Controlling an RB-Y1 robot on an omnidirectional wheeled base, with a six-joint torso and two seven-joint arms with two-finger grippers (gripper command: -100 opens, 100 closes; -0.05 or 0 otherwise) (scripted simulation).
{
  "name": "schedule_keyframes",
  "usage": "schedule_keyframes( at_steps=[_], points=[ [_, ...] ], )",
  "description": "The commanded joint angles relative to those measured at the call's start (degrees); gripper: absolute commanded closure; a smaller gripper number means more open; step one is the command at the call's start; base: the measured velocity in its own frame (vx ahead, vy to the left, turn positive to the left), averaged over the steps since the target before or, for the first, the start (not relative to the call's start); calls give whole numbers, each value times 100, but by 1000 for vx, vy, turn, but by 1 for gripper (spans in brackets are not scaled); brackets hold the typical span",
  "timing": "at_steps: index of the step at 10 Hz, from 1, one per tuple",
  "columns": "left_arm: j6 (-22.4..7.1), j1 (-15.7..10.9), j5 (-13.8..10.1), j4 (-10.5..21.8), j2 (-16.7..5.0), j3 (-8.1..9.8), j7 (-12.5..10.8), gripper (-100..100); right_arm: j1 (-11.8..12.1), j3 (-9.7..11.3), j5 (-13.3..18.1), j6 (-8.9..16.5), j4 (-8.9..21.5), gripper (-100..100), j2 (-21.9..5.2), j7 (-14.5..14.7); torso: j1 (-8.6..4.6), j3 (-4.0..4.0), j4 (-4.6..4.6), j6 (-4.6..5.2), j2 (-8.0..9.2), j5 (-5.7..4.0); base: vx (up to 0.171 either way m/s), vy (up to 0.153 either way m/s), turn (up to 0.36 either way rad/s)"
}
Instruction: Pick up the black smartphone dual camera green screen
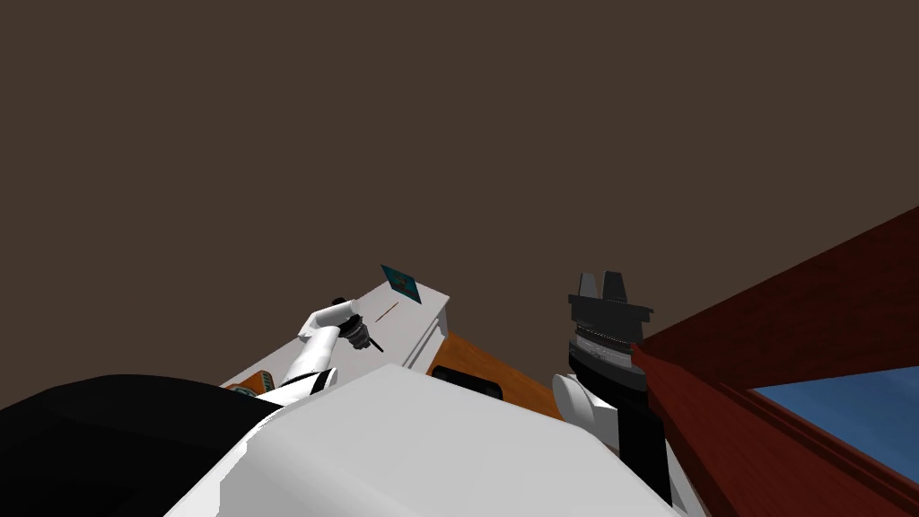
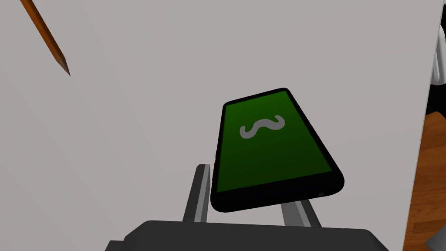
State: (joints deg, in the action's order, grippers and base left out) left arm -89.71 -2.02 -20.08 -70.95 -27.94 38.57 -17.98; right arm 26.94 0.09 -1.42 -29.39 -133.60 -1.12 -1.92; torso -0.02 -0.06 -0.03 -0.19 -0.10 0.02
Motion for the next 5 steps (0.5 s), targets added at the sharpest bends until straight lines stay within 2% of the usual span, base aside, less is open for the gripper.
schedule_keyframes(
  at_steps=[1,3,4,5],
  points=[
    [-200,2,-19,-140,-58,55,-42,100,0,0,0,0,0,0,0,0,0,0,0,0,0,0,-4,-12,-18],
    [-387,7,-43,-274,-117,106,-61,100,0,0,0,0,0,0,0,0,-10,2,2,-1,3,-5,-8,-20,-14],
    [-324,21,-42,-255,-96,94,-47,100,0,0,0,0,0,0,0,0,-12,3,2,-3,4,-5,-4,-9,-3],
    [-348,18,-44,-264,-102,98,-47,0,0,0,0,0,0,0,0,0,-7,1,0,-5,3,-2,0,0,0]
  ],
)
